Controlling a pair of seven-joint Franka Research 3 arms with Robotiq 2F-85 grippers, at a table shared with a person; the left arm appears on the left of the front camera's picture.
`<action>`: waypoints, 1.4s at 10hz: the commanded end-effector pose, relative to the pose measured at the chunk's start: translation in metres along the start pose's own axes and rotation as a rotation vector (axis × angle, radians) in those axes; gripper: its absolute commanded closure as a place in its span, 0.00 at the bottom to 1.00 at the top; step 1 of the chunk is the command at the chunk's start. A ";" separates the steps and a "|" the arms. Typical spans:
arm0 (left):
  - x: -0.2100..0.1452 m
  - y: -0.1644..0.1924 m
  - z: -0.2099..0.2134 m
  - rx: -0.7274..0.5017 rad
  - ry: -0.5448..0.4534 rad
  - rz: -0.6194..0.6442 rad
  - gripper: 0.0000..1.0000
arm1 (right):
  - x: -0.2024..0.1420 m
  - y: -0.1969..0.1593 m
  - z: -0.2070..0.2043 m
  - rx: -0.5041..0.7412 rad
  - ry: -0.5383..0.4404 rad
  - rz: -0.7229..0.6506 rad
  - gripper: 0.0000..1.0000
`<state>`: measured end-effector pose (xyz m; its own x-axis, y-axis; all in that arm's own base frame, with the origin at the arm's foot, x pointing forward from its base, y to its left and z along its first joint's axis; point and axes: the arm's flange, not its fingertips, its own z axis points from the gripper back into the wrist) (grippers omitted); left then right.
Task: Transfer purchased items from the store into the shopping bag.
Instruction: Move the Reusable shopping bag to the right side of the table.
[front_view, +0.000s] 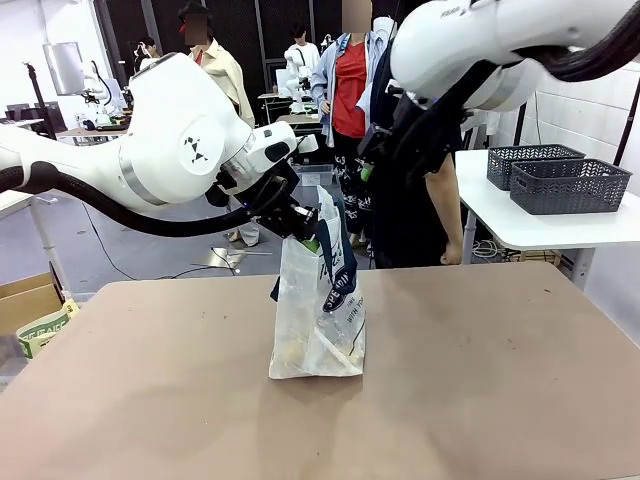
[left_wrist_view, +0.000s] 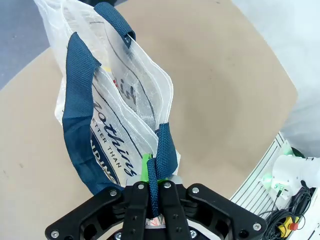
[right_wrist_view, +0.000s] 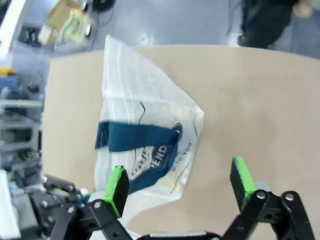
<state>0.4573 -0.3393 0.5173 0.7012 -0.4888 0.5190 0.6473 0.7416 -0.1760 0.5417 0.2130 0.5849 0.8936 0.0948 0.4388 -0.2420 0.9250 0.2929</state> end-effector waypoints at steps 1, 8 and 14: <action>0.000 0.000 0.001 -0.001 0.002 0.003 1.00 | -0.023 -0.034 0.017 0.091 -0.019 0.248 0.00; 0.000 0.000 0.001 -0.001 0.002 0.003 1.00 | -0.053 -0.107 0.012 0.164 0.034 0.592 0.00; 0.000 0.000 0.001 -0.001 0.002 0.003 1.00 | -0.044 -0.110 0.020 0.209 0.063 0.527 0.00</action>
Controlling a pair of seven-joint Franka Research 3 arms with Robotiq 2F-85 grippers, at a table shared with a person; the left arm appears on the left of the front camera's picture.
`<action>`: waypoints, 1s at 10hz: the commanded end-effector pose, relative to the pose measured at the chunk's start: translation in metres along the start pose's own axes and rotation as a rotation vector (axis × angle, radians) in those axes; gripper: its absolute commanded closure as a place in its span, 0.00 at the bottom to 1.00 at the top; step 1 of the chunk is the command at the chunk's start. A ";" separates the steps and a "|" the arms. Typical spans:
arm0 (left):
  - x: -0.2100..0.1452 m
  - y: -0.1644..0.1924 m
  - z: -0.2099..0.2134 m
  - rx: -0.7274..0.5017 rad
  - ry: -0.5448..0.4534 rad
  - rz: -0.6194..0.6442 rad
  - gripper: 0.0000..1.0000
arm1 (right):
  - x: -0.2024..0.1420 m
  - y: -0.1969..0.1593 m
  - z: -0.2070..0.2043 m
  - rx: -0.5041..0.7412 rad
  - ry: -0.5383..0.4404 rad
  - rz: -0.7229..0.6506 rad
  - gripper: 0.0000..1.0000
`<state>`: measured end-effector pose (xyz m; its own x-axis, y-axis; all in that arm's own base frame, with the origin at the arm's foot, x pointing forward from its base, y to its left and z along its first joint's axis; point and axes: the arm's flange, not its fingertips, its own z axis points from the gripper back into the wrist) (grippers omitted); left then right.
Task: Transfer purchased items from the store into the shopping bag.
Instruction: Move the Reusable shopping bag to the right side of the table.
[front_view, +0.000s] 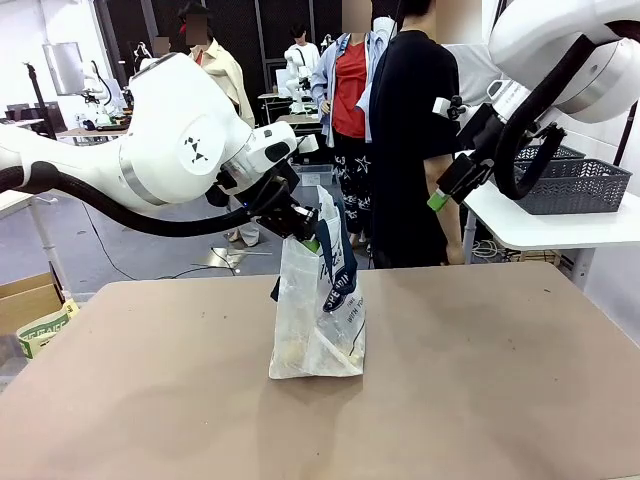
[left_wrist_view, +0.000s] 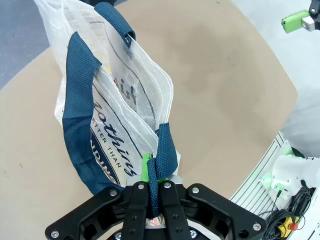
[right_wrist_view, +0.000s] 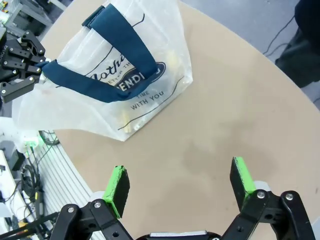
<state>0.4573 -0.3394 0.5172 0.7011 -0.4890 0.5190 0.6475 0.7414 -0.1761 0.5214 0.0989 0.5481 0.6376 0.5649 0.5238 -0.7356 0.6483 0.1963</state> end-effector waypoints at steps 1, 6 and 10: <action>0.000 0.001 0.001 -0.001 0.002 0.003 1.00 | 0.002 0.001 0.001 0.008 -0.002 -0.019 0.00; 0.029 0.015 0.044 0.137 0.106 0.041 1.00 | 0.002 0.001 0.001 0.008 -0.002 -0.019 0.00; 0.035 0.060 0.096 0.307 0.087 0.080 1.00 | 0.002 0.001 0.001 0.008 -0.002 -0.019 0.00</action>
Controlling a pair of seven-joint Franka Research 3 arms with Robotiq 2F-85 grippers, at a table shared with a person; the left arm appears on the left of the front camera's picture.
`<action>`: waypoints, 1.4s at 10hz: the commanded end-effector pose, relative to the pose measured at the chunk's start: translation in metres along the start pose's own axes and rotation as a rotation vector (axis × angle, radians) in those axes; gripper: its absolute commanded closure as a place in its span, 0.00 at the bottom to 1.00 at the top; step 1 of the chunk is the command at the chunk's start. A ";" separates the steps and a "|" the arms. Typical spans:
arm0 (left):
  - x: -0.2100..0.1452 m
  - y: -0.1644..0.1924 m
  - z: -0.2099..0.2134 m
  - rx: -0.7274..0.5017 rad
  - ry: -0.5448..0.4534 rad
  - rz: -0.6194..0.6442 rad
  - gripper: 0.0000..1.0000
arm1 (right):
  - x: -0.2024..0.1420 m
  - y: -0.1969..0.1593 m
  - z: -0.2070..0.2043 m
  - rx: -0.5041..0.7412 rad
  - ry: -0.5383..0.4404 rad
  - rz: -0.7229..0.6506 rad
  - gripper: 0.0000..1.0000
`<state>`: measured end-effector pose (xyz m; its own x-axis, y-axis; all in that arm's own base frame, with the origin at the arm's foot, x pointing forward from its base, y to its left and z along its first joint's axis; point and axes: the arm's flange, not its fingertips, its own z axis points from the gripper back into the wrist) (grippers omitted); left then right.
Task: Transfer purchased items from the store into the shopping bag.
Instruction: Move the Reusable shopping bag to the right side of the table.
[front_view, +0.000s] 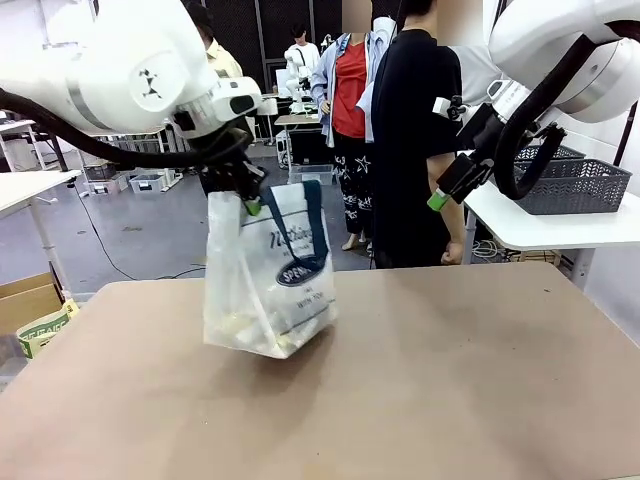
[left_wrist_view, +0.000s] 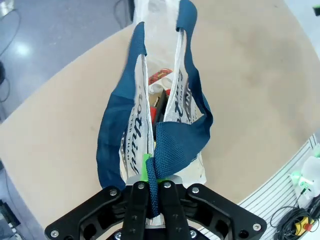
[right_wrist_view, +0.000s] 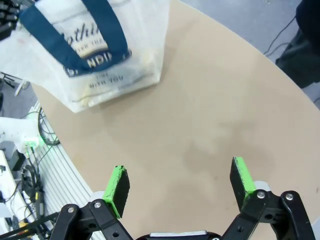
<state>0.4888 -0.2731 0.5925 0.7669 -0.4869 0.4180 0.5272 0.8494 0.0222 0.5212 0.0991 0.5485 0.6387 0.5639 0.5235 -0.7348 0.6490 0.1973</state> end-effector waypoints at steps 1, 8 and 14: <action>0.001 0.022 0.019 0.081 -0.029 0.066 1.00 | 0.001 0.001 0.001 0.008 -0.002 -0.018 0.00; -0.070 0.142 0.036 0.295 -0.091 0.328 1.00 | 0.001 0.001 0.001 0.008 -0.002 -0.018 0.00; -0.139 0.197 0.030 0.378 -0.137 0.353 1.00 | 0.001 0.001 0.001 0.008 -0.002 -0.018 0.00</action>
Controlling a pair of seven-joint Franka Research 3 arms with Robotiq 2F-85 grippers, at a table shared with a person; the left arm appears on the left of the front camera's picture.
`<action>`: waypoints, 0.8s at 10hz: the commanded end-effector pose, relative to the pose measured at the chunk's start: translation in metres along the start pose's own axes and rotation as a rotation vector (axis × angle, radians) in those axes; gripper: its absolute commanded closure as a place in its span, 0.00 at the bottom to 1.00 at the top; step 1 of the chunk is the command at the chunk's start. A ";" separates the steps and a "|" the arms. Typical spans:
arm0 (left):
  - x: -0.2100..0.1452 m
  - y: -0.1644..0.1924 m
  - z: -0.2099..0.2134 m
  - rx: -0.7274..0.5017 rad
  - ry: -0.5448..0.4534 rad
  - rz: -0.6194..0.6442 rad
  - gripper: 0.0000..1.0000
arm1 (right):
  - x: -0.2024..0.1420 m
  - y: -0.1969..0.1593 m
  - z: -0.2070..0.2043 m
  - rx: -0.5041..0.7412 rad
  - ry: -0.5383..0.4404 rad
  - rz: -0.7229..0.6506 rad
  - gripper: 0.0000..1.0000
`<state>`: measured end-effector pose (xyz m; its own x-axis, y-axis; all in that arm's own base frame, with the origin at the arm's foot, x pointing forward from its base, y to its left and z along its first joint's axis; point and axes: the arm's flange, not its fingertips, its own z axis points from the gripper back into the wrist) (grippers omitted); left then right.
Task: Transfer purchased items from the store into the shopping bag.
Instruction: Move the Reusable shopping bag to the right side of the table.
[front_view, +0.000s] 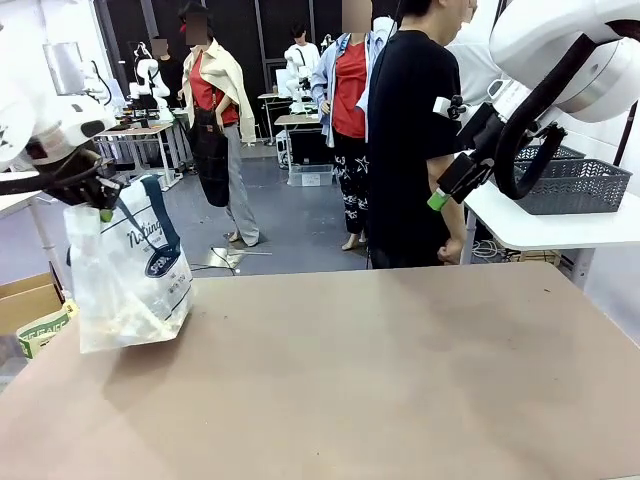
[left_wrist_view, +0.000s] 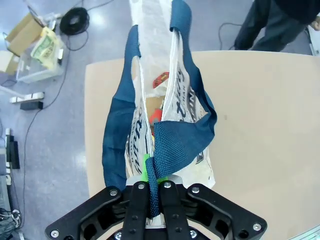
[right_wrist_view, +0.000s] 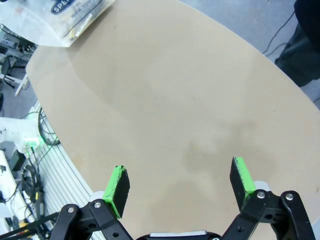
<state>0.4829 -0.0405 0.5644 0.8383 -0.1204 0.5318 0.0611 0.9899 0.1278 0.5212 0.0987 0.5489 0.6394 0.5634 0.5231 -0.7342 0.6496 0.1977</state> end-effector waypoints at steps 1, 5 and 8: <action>-0.018 0.014 0.005 0.049 -0.058 -0.046 1.00 | 0.002 0.001 0.000 0.008 -0.002 -0.017 0.00; -0.049 0.024 -0.013 0.004 -0.045 -0.123 1.00 | 0.002 0.001 0.000 0.008 -0.002 -0.017 0.00; -0.048 0.020 -0.017 0.012 -0.007 -0.106 1.00 | 0.002 0.001 0.000 0.008 -0.002 -0.017 0.00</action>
<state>0.4525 -0.0163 0.5244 0.8173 -0.2574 0.5155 0.1801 0.9640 0.1958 0.5211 0.0988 0.5490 0.6394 0.5636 0.5231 -0.7343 0.6494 0.1978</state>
